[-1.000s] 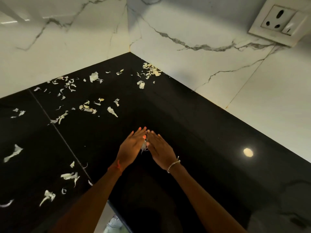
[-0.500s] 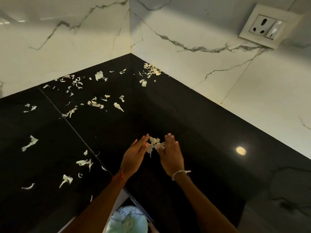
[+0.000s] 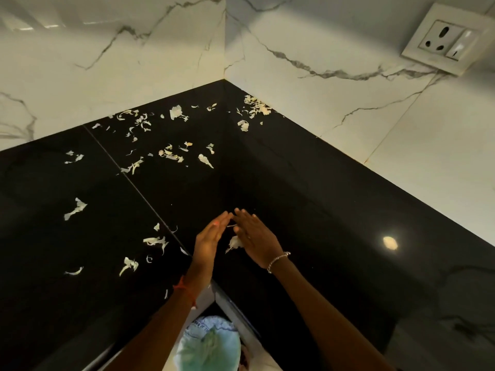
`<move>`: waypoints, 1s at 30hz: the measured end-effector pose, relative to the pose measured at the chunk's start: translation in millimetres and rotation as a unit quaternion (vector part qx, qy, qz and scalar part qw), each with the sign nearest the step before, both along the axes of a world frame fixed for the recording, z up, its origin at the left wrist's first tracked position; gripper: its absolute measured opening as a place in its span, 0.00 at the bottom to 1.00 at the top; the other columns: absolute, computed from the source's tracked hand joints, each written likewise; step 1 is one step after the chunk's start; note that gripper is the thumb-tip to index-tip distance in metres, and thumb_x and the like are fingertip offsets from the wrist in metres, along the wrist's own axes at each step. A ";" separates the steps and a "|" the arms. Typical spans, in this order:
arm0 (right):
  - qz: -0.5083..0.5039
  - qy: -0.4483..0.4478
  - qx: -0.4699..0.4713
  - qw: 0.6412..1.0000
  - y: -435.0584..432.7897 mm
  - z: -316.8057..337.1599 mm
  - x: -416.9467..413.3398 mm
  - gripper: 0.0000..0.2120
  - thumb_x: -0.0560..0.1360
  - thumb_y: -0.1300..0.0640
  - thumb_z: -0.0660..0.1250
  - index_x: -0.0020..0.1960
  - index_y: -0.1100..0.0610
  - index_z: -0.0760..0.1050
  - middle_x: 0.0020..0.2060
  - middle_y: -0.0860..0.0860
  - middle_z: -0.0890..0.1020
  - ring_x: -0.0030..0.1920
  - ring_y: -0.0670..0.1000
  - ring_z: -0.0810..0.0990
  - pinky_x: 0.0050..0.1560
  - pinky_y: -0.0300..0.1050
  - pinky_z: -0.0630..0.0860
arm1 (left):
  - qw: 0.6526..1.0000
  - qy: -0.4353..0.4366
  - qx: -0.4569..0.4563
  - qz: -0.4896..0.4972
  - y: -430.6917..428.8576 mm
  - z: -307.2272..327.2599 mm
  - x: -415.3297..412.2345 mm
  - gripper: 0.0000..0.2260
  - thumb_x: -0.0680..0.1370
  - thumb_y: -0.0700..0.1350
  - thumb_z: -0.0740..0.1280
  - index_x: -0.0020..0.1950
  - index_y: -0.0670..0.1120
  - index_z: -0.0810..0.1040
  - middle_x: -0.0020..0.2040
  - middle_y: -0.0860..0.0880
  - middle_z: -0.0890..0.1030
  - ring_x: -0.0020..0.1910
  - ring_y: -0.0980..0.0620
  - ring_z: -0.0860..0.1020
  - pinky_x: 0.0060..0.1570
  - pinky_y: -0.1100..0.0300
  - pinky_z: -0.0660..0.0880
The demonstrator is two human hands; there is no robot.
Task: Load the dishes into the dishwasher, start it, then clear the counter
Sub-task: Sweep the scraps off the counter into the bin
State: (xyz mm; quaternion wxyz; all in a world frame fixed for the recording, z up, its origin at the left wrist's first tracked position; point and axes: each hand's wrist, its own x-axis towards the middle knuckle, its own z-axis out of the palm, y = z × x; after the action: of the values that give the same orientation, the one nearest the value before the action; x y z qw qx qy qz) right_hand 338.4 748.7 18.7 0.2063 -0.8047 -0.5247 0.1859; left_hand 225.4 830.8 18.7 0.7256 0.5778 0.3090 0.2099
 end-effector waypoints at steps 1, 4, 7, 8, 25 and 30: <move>0.003 0.042 0.022 0.999 -5.2 2.2 -5.6 0.20 0.82 0.53 0.48 0.73 0.54 0.59 0.74 0.48 0.59 0.74 0.43 0.52 0.73 0.36 0.43 | 1.000 -0.008 -0.006 0.002 -0.9 0.0 -5.0 0.17 0.82 0.41 0.48 0.69 0.41 0.66 0.66 0.47 0.71 0.63 0.57 0.69 0.59 0.70 0.66; -0.026 0.143 0.081 0.986 -16.4 9.3 -10.8 0.18 0.82 0.55 0.51 0.69 0.56 0.66 0.72 0.48 0.64 0.72 0.41 0.56 0.73 0.37 0.49 | 1.000 -0.003 0.006 0.013 -7.5 1.4 -28.4 0.18 0.82 0.41 0.48 0.69 0.36 0.65 0.65 0.45 0.71 0.66 0.51 0.68 0.57 0.69 0.70; -0.040 0.081 0.040 0.995 -11.4 8.6 -8.0 0.20 0.81 0.52 0.52 0.72 0.55 0.62 0.74 0.48 0.57 0.73 0.40 0.49 0.74 0.41 0.47 | 0.995 -0.047 -0.068 0.056 -16.4 5.3 -45.9 0.15 0.81 0.42 0.53 0.65 0.42 0.71 0.65 0.48 0.72 0.68 0.50 0.67 0.60 0.67 0.69; -0.032 0.055 0.019 0.998 -8.3 8.2 -9.6 0.21 0.81 0.51 0.51 0.72 0.55 0.60 0.75 0.48 0.56 0.74 0.42 0.48 0.74 0.41 0.45 | 0.992 -0.054 -0.093 0.064 -20.2 6.8 -53.8 0.15 0.81 0.41 0.51 0.65 0.41 0.71 0.65 0.47 0.72 0.67 0.50 0.68 0.62 0.64 0.67; 0.009 0.062 0.006 0.998 -3.5 2.1 -55.4 0.19 0.82 0.55 0.48 0.73 0.55 0.59 0.74 0.49 0.58 0.74 0.42 0.49 0.72 0.37 0.42 | 0.857 0.083 -0.495 -0.118 -27.5 -47.9 -101.0 0.23 0.75 0.47 0.55 0.59 0.31 0.75 0.60 0.28 0.74 0.54 0.33 0.78 0.51 0.44 0.77; -0.009 0.215 0.092 0.972 -21.7 5.7 -62.7 0.15 0.81 0.60 0.53 0.64 0.62 0.72 0.66 0.53 0.72 0.68 0.40 0.62 0.72 0.34 0.53 | 0.849 0.052 -0.513 -0.115 -32.7 -43.1 -87.5 0.23 0.76 0.48 0.55 0.48 0.31 0.81 0.51 0.29 0.78 0.47 0.33 0.80 0.45 0.43 0.79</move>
State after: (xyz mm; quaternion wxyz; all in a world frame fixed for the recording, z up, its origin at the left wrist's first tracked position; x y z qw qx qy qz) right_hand 275.7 726.9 24.4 0.3889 -0.7282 -0.4757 0.3036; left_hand 137.9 798.0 -24.4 0.9206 0.1651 0.3413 -0.0937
